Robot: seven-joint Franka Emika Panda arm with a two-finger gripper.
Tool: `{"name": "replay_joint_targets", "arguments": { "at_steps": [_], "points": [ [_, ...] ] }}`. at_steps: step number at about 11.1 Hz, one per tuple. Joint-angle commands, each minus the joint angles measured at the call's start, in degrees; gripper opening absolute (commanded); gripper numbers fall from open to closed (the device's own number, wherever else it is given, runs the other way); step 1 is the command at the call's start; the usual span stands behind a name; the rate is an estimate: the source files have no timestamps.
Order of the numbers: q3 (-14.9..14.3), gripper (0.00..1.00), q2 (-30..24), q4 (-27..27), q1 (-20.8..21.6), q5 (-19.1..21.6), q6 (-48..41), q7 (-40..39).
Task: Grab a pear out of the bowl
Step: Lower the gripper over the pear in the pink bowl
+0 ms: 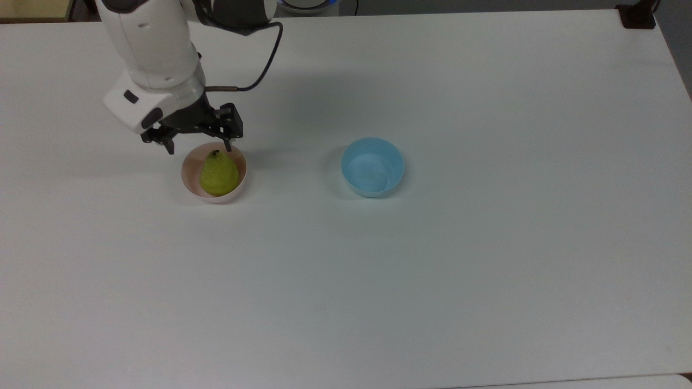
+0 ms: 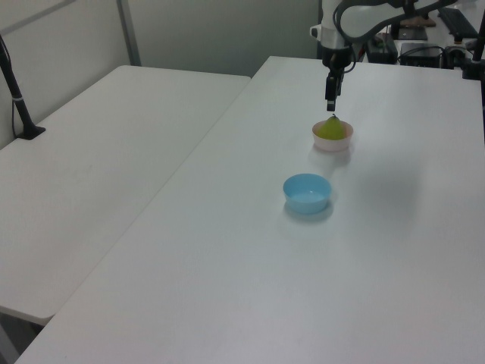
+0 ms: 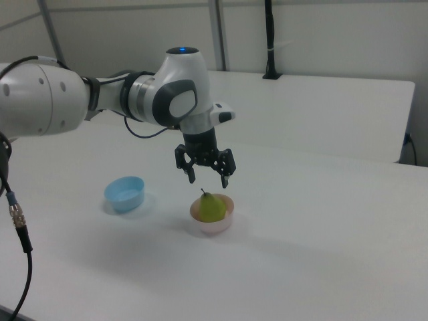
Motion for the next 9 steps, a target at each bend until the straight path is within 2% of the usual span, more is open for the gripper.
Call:
{"name": "replay_joint_targets", "arguments": {
  "at_steps": [1,2,6,9],
  "points": [
    [-0.4,0.94,2.1,-0.1,0.5,0.3,3.3,0.7],
    [-0.4,0.87,2.6,-0.1,0.5,-0.2,3.3,0.7],
    [-0.4,0.84,4.6,-1.1,1.7,-3.1,3.4,0.8],
    [-0.4,0.74,5.0,-1.2,1.6,-3.5,3.4,0.7]
  ]
}}
